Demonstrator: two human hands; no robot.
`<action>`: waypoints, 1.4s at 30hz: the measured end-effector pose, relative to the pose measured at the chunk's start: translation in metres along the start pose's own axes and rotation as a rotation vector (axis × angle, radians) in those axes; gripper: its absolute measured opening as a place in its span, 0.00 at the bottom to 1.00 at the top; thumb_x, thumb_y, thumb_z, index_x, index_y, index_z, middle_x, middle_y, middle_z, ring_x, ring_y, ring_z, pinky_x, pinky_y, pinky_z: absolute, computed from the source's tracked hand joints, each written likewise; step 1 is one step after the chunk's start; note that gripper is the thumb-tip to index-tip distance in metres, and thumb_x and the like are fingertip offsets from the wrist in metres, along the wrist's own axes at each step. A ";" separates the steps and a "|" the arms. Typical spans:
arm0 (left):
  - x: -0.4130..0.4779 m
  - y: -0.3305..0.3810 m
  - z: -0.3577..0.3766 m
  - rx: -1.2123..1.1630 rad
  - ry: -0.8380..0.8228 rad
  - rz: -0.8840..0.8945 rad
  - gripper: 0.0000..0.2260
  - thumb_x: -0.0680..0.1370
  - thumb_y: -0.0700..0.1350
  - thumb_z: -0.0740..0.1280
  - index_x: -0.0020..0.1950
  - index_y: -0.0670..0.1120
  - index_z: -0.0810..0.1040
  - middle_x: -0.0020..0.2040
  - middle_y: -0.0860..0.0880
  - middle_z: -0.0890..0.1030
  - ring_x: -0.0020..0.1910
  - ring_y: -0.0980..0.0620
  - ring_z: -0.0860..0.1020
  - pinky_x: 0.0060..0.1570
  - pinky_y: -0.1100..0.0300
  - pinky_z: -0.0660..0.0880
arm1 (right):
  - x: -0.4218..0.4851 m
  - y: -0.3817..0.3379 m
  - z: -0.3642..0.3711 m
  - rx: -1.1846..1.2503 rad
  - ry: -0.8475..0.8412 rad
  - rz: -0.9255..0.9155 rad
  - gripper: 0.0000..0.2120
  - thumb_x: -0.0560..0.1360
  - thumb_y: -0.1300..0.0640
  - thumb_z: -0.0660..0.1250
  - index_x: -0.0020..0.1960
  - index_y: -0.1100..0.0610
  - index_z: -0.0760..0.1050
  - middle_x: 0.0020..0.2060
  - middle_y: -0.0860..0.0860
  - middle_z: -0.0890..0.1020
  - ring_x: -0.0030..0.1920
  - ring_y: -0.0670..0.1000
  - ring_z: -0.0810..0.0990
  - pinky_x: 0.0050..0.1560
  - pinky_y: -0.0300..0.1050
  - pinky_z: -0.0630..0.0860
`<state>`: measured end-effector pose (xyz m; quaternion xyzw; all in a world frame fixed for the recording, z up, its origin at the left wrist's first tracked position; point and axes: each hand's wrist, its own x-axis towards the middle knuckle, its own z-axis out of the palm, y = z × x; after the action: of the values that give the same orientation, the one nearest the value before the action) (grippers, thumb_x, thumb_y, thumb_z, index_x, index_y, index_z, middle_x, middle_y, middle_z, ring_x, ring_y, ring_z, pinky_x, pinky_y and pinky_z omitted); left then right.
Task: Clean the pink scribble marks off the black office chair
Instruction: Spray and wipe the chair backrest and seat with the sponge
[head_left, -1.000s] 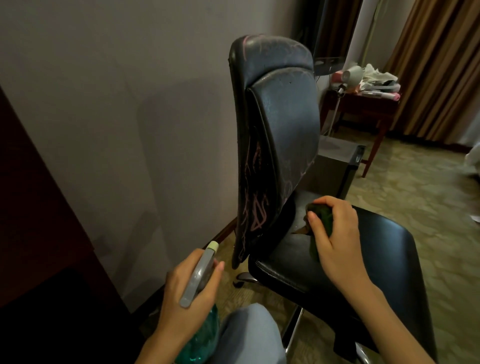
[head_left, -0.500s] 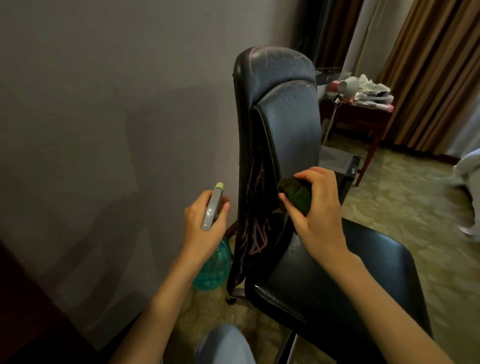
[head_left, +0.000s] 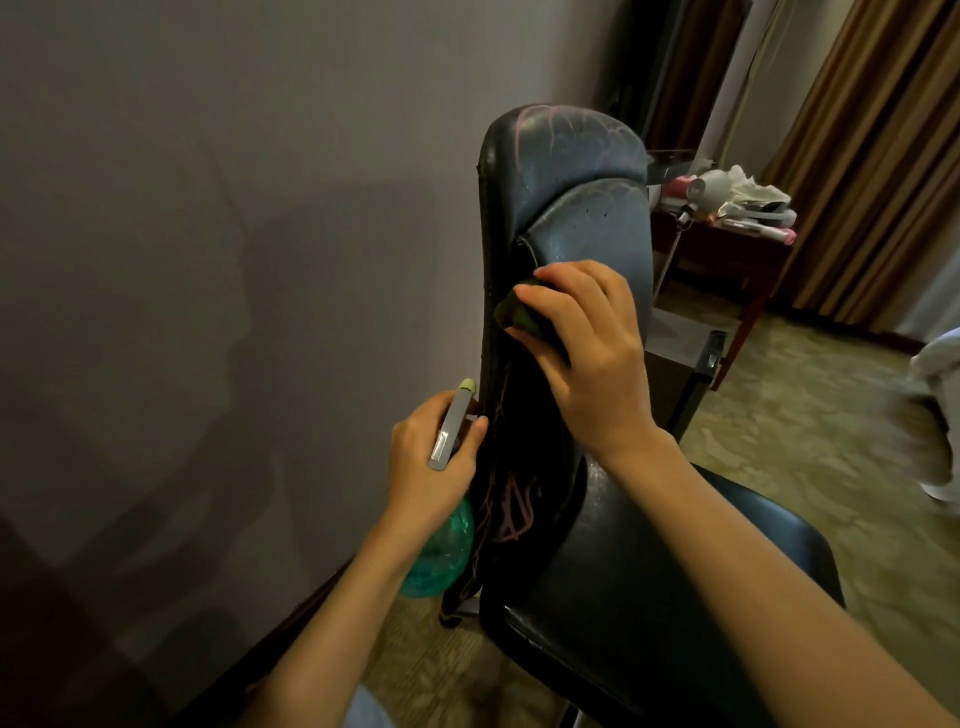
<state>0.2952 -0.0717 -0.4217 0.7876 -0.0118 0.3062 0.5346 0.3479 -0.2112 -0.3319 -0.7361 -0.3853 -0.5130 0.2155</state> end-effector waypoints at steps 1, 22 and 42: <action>0.000 0.001 0.000 0.001 -0.003 0.008 0.06 0.75 0.43 0.70 0.52 0.45 0.79 0.39 0.51 0.81 0.38 0.56 0.79 0.35 0.68 0.74 | -0.005 0.004 0.000 -0.023 -0.009 0.017 0.13 0.75 0.60 0.69 0.58 0.61 0.78 0.57 0.58 0.79 0.60 0.60 0.74 0.60 0.56 0.71; -0.019 0.015 -0.006 0.042 -0.007 0.069 0.05 0.75 0.41 0.70 0.50 0.45 0.79 0.36 0.56 0.78 0.36 0.62 0.77 0.33 0.74 0.70 | -0.138 -0.018 -0.011 -0.195 -0.289 0.160 0.24 0.70 0.64 0.68 0.64 0.56 0.67 0.59 0.60 0.66 0.53 0.60 0.71 0.45 0.47 0.79; -0.061 0.029 0.001 0.047 0.019 0.135 0.10 0.75 0.47 0.69 0.52 0.43 0.80 0.39 0.51 0.80 0.37 0.58 0.78 0.35 0.71 0.71 | -0.135 -0.026 -0.050 -0.161 -0.218 0.171 0.18 0.73 0.60 0.61 0.63 0.55 0.66 0.58 0.59 0.65 0.53 0.60 0.71 0.48 0.44 0.75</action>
<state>0.2363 -0.1043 -0.4281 0.7944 -0.0526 0.3491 0.4943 0.2745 -0.2778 -0.4398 -0.8324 -0.3000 -0.4391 0.1558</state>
